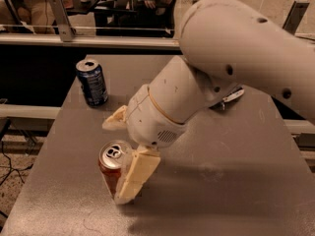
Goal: Pick coke can
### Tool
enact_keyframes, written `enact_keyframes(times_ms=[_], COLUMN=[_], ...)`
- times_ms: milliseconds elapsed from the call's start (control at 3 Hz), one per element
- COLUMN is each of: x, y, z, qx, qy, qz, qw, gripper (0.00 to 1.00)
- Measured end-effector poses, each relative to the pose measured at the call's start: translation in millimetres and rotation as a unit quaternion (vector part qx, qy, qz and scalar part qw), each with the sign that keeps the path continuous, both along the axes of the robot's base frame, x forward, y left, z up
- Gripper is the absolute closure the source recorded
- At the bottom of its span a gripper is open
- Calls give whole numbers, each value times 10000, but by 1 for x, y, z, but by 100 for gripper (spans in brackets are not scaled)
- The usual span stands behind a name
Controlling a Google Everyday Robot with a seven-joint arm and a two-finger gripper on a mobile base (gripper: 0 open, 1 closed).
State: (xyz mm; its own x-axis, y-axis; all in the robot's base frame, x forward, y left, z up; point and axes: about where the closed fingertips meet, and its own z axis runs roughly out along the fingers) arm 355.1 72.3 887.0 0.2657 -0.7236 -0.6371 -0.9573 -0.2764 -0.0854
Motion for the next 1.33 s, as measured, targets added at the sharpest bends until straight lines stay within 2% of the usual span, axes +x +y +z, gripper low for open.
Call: enact_keyframes(times_ms=[1000,1333], x=[0,7], y=[0,-1], z=[24,52], qx=[316,448], qy=[274,316], qz=[217,236], qw=[9989,9982], gripper=[88,100])
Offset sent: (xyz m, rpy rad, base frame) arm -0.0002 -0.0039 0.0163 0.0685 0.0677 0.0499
